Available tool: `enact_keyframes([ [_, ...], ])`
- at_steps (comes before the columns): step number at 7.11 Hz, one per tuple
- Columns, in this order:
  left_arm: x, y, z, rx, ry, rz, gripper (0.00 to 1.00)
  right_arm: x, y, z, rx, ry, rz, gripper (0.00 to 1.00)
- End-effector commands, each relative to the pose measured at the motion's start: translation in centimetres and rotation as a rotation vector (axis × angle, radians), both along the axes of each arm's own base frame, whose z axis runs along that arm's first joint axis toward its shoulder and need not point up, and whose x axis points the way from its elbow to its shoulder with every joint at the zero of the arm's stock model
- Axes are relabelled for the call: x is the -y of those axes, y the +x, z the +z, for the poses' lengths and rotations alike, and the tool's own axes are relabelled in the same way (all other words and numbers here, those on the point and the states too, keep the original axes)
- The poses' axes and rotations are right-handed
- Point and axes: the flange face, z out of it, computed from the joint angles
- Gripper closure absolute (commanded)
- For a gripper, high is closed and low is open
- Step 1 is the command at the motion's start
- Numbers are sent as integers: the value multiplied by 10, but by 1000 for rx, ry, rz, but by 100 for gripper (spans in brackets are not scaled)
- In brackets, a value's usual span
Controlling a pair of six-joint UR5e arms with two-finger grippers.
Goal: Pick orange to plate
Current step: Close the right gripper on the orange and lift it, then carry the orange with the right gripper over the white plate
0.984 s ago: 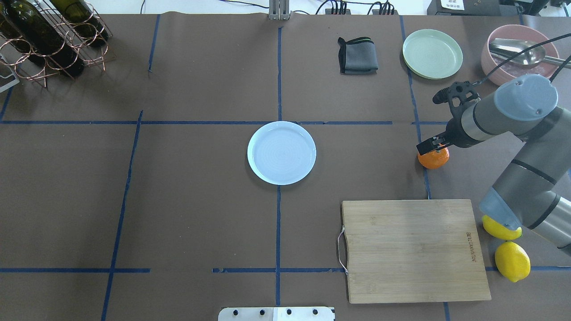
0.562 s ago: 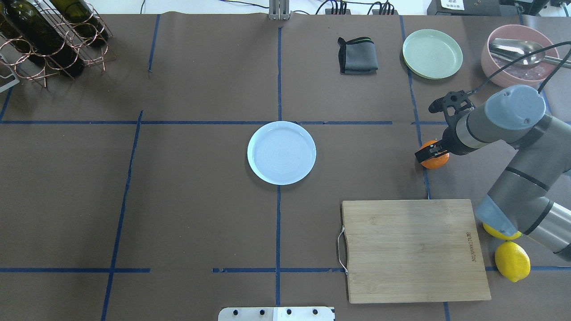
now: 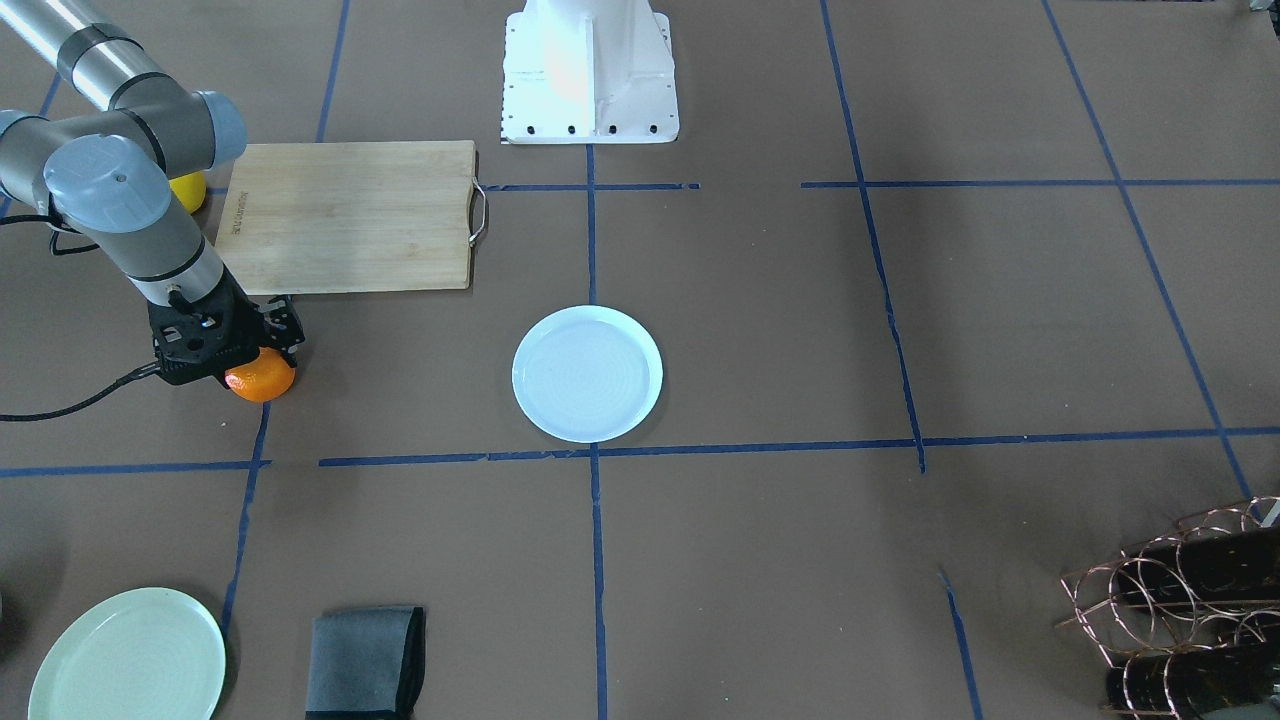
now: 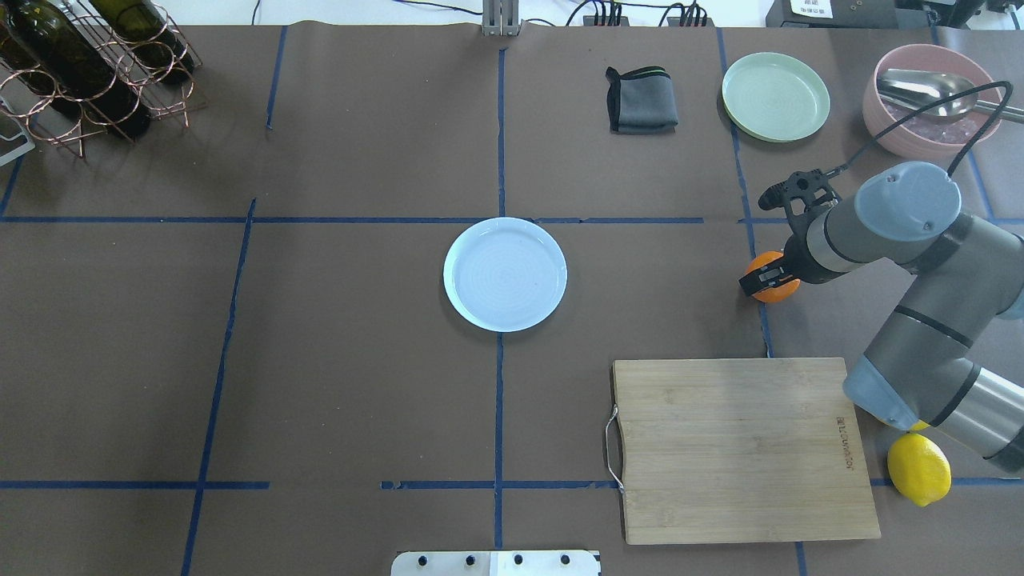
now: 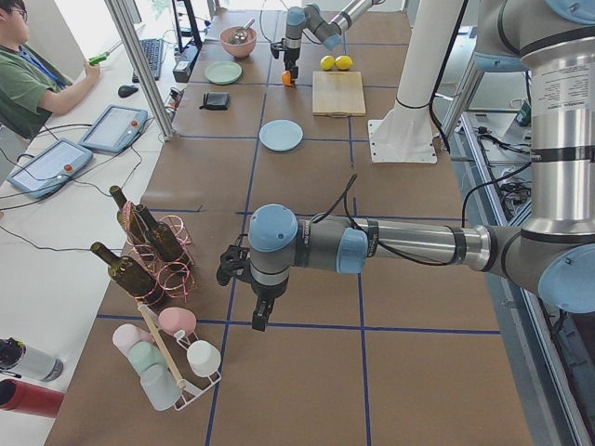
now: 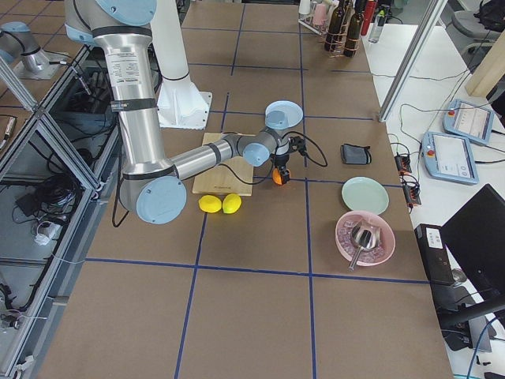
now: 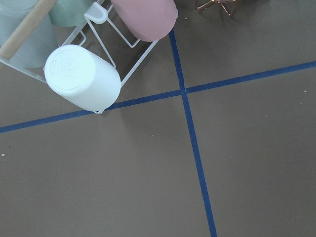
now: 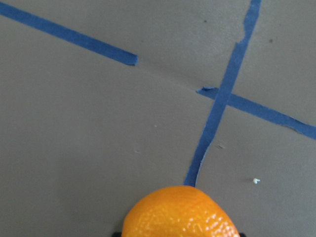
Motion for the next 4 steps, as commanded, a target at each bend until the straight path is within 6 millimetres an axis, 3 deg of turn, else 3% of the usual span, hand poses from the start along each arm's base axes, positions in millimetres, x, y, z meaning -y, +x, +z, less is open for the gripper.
enact_keyframes([
  [1,0,0,0,0,1,0,0,14,-40,-81,81,-21,46,79],
  [2,-1,-1,0,0,0,-1,0,11,-86,-147,80,-85,57,76],
  [3,-1,-1,0,2,2,0,0,12,-120,-207,63,-115,108,74],
  [4,-1,-1,-1,0,2,-2,0,16,-163,-249,57,-143,158,73],
])
